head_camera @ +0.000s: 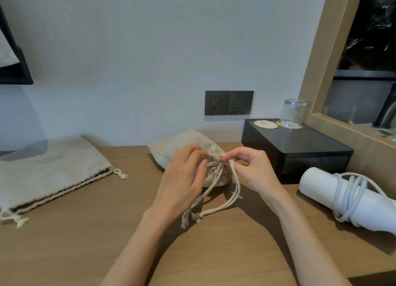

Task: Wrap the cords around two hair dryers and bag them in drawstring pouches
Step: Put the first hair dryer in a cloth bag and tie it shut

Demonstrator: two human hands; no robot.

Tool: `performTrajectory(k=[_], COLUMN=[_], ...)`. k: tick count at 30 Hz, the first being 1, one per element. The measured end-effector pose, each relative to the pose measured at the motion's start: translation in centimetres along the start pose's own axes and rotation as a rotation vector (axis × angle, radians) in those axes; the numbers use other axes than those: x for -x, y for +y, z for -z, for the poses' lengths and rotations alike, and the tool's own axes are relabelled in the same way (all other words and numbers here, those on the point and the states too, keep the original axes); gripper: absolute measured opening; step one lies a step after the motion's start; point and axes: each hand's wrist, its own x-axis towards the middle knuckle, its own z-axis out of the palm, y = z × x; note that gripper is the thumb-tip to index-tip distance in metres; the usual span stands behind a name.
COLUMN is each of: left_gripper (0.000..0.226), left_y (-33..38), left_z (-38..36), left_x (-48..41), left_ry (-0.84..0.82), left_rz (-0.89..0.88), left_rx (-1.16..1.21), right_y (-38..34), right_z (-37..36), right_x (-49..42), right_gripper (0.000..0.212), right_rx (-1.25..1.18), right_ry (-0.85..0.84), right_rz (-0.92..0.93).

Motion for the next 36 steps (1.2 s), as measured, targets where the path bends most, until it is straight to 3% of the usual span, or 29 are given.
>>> performTrajectory(k=[4, 14, 22, 30, 36], left_gripper=[0.041, 0.029, 0.024, 0.013, 0.011], left_y=[0.2, 0.5, -0.6, -0.1, 0.1], left_z=[-0.9, -0.8, -1.2, 0.3, 0.5], left_x=[-0.3, -0.1, -0.3, -0.7, -0.6], left_ry=[-0.248, -0.137, -0.164, -0.153, 0.018], left_rz=[0.125, 0.171, 0.224, 0.345, 0.437], left_rx=[0.267, 0.375, 0.417, 0.671, 0.606], right_y=[0.1, 0.4, 0.3, -0.1, 0.0], right_z=[-1.3, -2.7, -2.8, -2.6, -2.9], right_x=[0.4, 0.7, 0.6, 0.5, 0.5], right_gripper=[0.018, 0.019, 0.007, 0.024, 0.023], right_rx=[0.238, 0.432, 0.214, 0.122, 0.126], right_ry=[0.082, 0.222, 0.308, 0.283, 0.162], right_rz=[0.134, 0.511, 0.498, 0.46, 0.42])
